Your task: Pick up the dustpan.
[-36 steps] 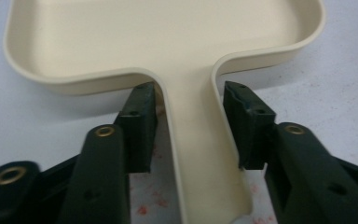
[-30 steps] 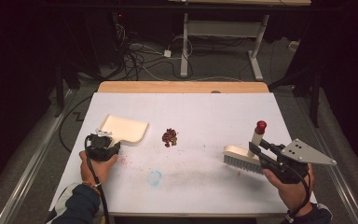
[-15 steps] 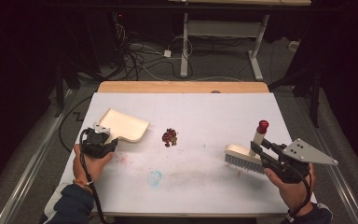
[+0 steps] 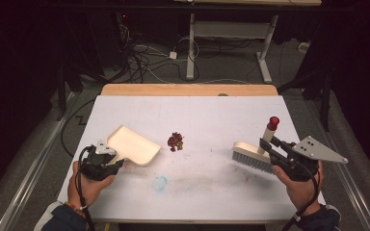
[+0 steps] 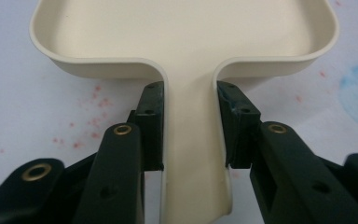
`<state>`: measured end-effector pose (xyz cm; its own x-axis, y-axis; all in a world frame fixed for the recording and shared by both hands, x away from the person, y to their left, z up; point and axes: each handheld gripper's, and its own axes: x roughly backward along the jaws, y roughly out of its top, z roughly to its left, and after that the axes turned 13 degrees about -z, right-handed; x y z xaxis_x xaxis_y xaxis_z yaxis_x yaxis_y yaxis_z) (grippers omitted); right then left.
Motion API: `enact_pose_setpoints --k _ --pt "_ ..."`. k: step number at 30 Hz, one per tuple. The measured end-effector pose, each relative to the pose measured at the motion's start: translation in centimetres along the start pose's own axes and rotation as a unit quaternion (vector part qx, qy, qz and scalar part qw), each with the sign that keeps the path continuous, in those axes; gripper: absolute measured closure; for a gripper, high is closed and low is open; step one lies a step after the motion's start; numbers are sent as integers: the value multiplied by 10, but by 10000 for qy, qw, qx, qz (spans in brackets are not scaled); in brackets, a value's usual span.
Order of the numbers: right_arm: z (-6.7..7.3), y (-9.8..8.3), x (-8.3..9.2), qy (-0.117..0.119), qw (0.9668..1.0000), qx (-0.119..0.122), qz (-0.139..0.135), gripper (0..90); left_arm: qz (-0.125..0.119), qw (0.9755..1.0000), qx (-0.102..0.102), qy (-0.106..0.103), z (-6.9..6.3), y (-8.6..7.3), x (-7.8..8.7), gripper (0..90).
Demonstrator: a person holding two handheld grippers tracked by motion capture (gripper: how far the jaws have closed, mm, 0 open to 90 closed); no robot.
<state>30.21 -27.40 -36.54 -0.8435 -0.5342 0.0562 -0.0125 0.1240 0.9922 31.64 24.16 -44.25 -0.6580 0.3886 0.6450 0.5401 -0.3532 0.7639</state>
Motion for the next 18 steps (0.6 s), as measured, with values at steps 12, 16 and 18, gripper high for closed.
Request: enact_pose_setpoints --k 12,16,18 --pt "5 12 -58 46 9997 76 -228 703 318 9983 -104 -472 -22 -9 2 643" --pt "6 18 -75 103 9995 38 -297 703 385 9979 -157 -487 -23 -7 0 643" --pt "8 23 -96 173 9995 -14 -266 703 390 9978 -196 -498 -23 -6 -3 643"
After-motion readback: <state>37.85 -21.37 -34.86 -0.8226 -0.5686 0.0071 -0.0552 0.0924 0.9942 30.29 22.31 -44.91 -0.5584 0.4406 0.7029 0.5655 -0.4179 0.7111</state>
